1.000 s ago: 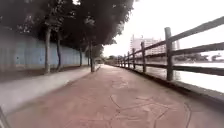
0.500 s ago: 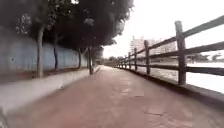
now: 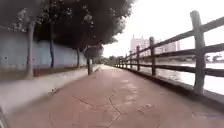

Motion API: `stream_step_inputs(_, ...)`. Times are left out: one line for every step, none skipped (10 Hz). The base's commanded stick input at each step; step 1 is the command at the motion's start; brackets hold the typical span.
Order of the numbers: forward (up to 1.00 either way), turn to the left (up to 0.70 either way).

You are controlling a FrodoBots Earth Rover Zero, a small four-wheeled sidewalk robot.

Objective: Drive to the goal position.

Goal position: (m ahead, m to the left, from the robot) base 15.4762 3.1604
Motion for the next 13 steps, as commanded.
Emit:
stream_step_inputs(1.0,0.0)
stream_step_inputs(1.0,0.0)
stream_step_inputs(1.0,0.0)
stream_step_inputs(1.0,0.0)
stream_step_inputs(1.0,0.0)
stream_step_inputs(1.0,0.0)
stream_step_inputs(1.0,0.0)
stream_step_inputs(1.0,0.0)
stream_step_inputs(1.0,0.0)
stream_step_inputs(1.0,0.0)
stream_step_inputs(1.0,0.0)
stream_step_inputs(1.0,0.0)
stream_step_inputs(1.0,0.0)
